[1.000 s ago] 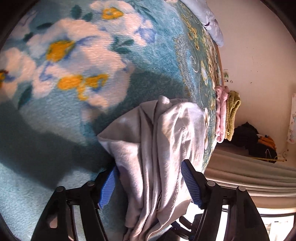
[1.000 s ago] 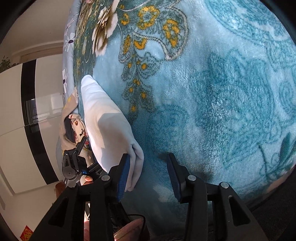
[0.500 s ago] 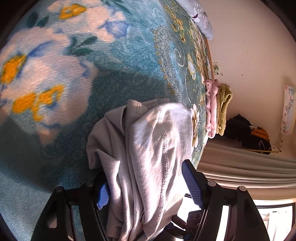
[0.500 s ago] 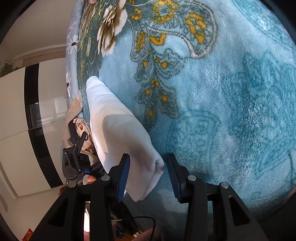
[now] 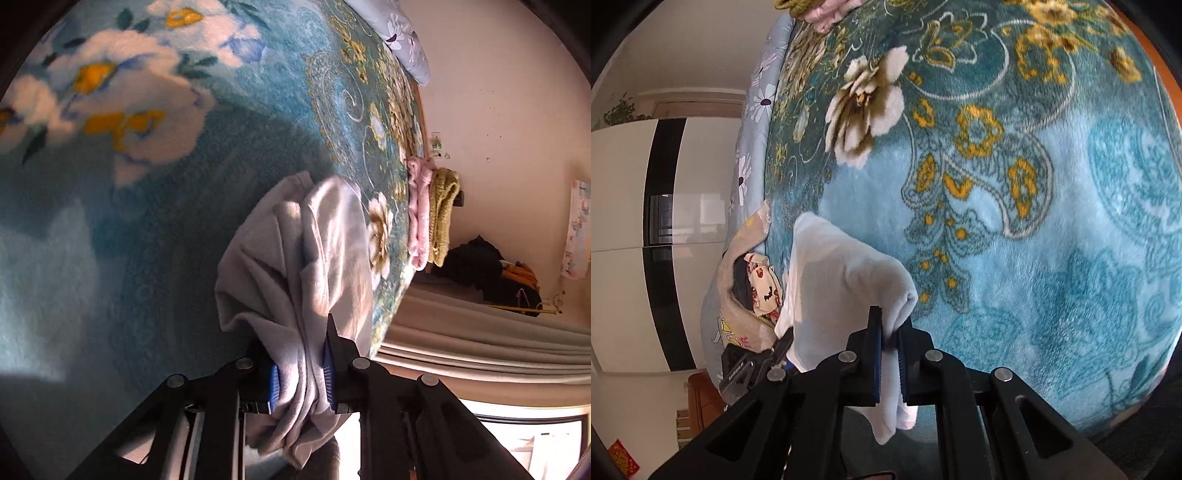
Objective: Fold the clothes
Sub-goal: 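Grasp the folded shirt bundle with both grippers and lift it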
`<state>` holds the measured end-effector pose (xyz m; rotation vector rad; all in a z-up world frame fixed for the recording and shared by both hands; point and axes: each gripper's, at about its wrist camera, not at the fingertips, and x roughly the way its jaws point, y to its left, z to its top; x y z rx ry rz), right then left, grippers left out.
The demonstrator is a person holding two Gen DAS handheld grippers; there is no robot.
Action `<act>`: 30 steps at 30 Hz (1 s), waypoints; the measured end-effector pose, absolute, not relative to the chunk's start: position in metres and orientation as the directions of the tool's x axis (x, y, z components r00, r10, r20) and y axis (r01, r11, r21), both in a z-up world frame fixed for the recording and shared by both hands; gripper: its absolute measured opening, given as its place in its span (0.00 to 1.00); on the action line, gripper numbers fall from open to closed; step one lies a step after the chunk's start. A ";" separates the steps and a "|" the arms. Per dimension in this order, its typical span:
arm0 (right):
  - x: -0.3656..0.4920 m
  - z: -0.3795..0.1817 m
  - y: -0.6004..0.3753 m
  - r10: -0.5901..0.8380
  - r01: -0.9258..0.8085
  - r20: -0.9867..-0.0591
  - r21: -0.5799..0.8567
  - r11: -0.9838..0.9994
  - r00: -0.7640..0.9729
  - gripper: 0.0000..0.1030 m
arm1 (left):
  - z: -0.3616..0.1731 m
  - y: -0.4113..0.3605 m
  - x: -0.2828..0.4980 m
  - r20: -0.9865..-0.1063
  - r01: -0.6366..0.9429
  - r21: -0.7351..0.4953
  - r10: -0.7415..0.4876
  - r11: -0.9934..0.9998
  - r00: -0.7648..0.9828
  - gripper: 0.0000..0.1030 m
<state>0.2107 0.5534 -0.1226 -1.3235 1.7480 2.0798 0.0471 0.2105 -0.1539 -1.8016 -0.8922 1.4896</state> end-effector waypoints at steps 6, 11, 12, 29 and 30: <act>0.211 -0.130 0.562 -0.414 -0.613 -0.723 0.690 -0.385 -0.554 0.07 | -0.178 0.210 0.069 -0.590 0.160 -0.765 0.779 -0.624 0.212 0.24; 0.227 -0.146 0.566 -0.415 -0.636 -0.703 0.706 -0.312 -0.577 0.10 | -0.163 0.198 0.059 -0.619 0.117 -0.749 0.751 -0.653 0.230 0.44; 0.230 -0.149 0.566 -0.419 -0.638 -0.694 0.713 -0.290 -0.586 0.11 | -0.156 0.195 0.055 -0.623 0.091 -0.752 0.749 -0.653 0.224 0.51; 0.256 -0.177 0.540 -0.456 -0.662 -0.659 0.727 -0.181 -0.598 0.39 | -0.164 0.245 -0.019 -0.672 -0.114 -0.735 0.696 -0.669 0.254 0.72; 0.255 -0.177 0.540 -0.457 -0.661 -0.659 0.727 -0.184 -0.597 0.39 | -0.164 0.249 -0.016 -0.658 -0.122 -0.748 0.703 -0.653 0.270 0.72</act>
